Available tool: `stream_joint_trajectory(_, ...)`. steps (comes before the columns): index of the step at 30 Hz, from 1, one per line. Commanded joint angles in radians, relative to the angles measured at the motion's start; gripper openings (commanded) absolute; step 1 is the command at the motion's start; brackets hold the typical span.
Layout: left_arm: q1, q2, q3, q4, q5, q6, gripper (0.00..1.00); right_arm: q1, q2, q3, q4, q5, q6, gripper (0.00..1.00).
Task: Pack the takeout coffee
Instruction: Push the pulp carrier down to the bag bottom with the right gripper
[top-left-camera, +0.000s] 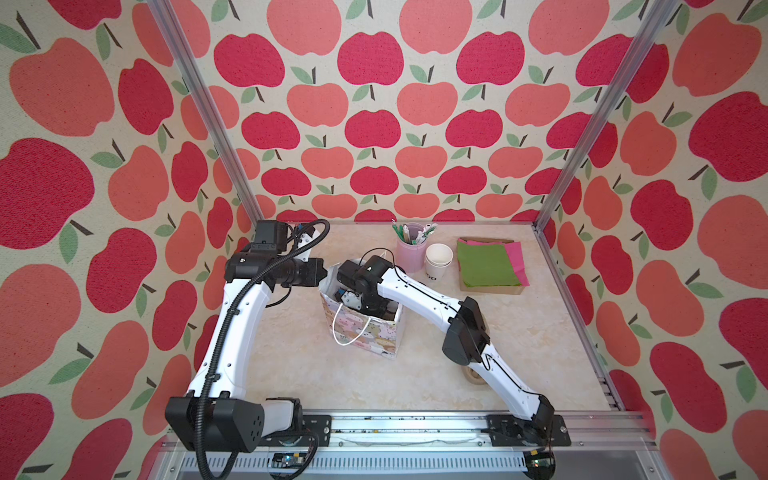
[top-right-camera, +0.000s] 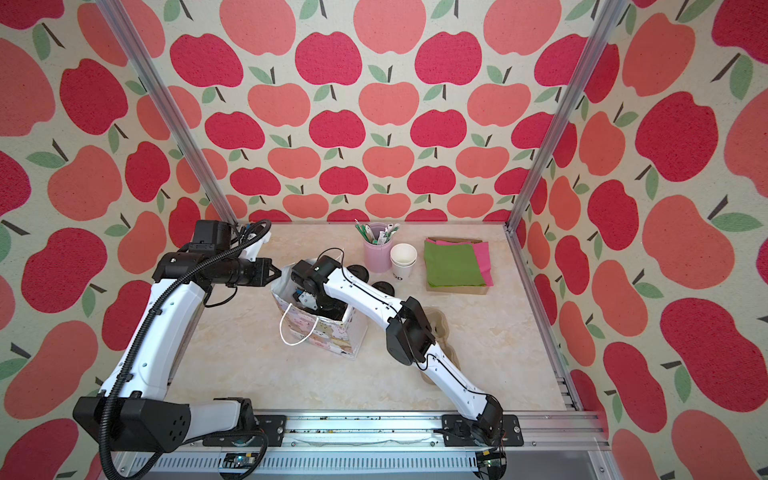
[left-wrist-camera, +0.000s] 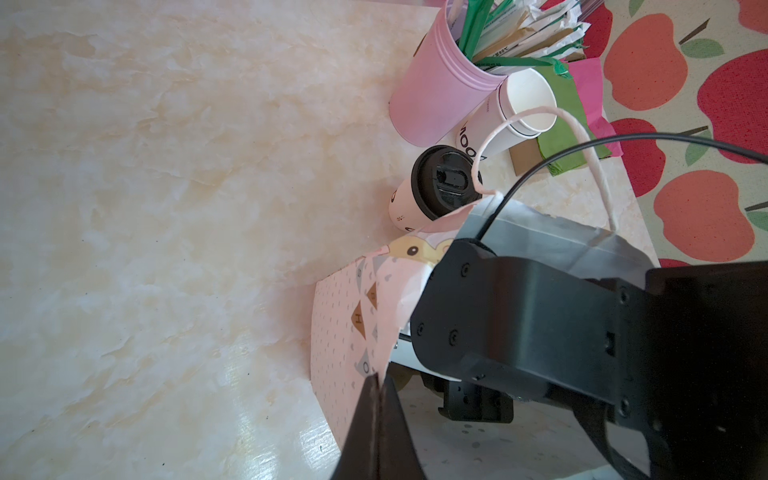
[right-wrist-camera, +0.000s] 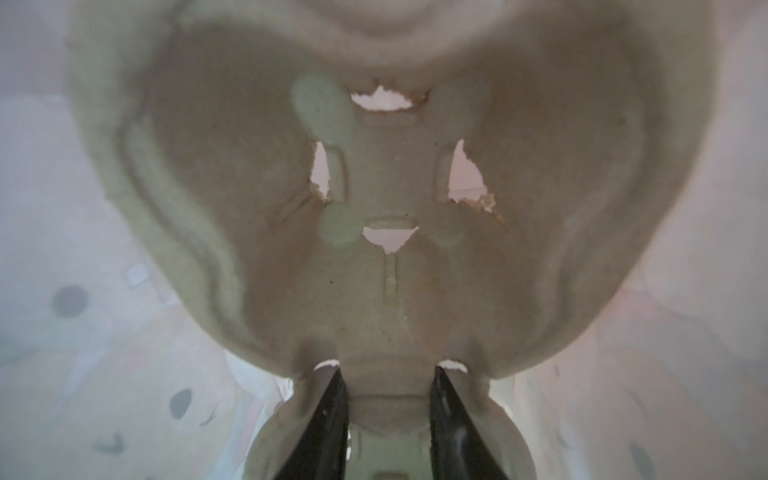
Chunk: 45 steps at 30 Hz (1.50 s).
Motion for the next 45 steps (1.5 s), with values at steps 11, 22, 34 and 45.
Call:
stream_joint_trajectory(11, 0.008, -0.022, -0.009, 0.012, -0.017, 0.028, 0.0, 0.019, 0.089, 0.008, -0.063, 0.016, 0.024, 0.28)
stream_joint_trajectory(22, 0.007, -0.027, -0.008, 0.011, -0.019, 0.026, 0.0, 0.019, 0.12, -0.025, -0.058, 0.017, 0.037, 0.28)
stream_joint_trajectory(34, 0.007, -0.027, -0.009, 0.012, -0.019, 0.022, 0.0, 0.02, 0.135, -0.025, -0.061, 0.012, 0.04, 0.3)
stream_joint_trajectory(45, 0.007, -0.026, -0.007, 0.009, -0.018, 0.02, 0.0, 0.019, 0.083, -0.016, -0.04, 0.01, 0.05, 0.37)
